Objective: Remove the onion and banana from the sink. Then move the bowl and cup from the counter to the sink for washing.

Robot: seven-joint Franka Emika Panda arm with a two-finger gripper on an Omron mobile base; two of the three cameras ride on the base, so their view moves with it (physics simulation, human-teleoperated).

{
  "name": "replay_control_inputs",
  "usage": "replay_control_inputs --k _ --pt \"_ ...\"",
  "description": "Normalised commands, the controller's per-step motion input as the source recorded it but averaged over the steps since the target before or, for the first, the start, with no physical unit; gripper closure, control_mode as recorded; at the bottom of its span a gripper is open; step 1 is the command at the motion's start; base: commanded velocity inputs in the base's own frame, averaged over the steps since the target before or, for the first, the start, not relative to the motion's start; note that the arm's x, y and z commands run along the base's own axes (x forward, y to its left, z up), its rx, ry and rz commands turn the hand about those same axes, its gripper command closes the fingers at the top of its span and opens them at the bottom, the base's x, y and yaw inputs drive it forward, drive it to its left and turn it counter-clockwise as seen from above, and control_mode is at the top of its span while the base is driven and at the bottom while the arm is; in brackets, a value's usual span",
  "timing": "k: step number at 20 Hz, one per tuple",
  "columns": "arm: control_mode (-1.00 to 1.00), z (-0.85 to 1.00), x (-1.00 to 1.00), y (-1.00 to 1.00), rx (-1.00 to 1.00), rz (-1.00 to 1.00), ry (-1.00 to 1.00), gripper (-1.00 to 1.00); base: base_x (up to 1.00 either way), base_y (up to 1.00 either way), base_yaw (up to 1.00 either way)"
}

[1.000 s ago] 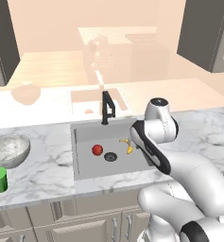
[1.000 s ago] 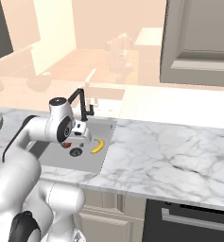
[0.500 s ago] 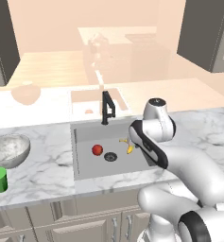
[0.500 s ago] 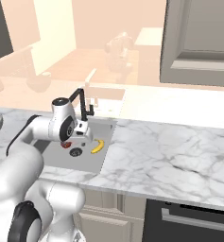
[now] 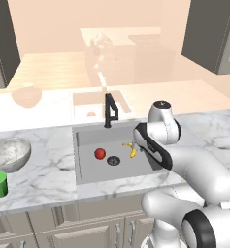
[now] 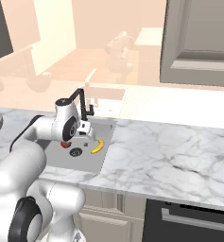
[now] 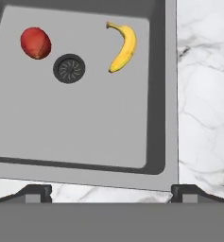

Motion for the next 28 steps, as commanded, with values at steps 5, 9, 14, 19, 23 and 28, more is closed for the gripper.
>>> replay_control_inputs --k 5,9,14,19,23,28 --pt "-1.0 -0.05 0.04 -0.05 -0.03 0.0 0.0 -1.0 0.0 0.0 0.0" --pt "-1.0 -0.07 0.09 0.0 -0.01 -0.01 0.0 -1.0 0.0 0.0 0.0" --pt "-1.0 -0.08 0.11 0.0 0.0 -0.01 0.0 -1.0 0.0 0.0 0.0" --pt "-1.0 -0.05 0.12 0.0 0.0 -0.01 0.0 -1.0 0.0 0.0 0.0" --pt "-1.0 -0.02 0.15 0.0 0.0 -0.03 0.0 -1.0 0.0 0.0 0.0" --pt "-1.0 -0.02 0.12 0.0 0.0 -0.04 0.0 -1.0 0.0 0.0 0.0"
